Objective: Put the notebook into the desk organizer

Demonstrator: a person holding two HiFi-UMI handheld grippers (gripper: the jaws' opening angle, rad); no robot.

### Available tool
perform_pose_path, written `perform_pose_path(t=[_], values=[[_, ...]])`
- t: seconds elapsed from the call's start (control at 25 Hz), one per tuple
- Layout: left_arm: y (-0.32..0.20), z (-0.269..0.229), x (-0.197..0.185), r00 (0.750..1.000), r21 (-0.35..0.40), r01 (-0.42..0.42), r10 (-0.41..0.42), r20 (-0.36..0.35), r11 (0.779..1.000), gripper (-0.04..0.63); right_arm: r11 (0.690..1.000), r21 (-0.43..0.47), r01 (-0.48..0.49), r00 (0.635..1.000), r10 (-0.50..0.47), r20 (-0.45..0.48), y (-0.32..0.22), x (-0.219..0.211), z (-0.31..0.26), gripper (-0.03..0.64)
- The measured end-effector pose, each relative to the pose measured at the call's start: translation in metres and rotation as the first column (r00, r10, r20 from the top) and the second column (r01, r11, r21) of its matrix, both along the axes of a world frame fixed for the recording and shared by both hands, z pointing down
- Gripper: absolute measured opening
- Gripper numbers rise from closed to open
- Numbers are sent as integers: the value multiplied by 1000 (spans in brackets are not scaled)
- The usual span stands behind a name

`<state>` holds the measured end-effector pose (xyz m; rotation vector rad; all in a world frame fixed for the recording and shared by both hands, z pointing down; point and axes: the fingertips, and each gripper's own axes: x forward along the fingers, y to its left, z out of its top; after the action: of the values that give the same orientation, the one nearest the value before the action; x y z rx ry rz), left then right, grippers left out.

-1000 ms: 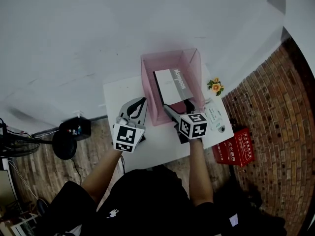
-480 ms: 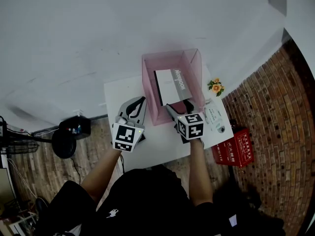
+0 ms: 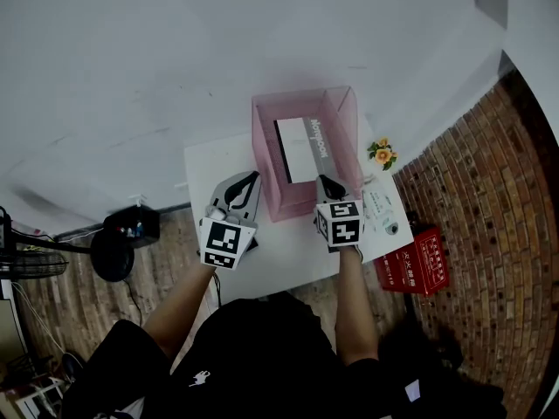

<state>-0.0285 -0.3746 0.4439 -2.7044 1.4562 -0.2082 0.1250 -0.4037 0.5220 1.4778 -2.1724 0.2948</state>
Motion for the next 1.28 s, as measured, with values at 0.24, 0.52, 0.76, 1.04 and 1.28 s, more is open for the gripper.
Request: perform_pose_path(t=[0.24,0.52,0.76,1.04,1.28], values=[[4,-2,1,1000,2,-12,12,-8,1000,5,1000,17,-3,1000,4,-17,5,1,-3,0],[14,5,-1,997,-62,-69,66,-48,996,3,997,65,-34,995,28,96,20,-1,-17,0],[24,4,0,991,-33,-129,128,-35,991,3,989,105,-107,984,90,154,38,3,-27,0],[33,9,-4,987,-37,-162,161,-29,986,3,977,135,-167,954,125,273,69,8,-40,0],[40,9,-2,987,-36,-157,155,-53,987,3,971,171,-165,944,105,314,91,10,-55,0]])
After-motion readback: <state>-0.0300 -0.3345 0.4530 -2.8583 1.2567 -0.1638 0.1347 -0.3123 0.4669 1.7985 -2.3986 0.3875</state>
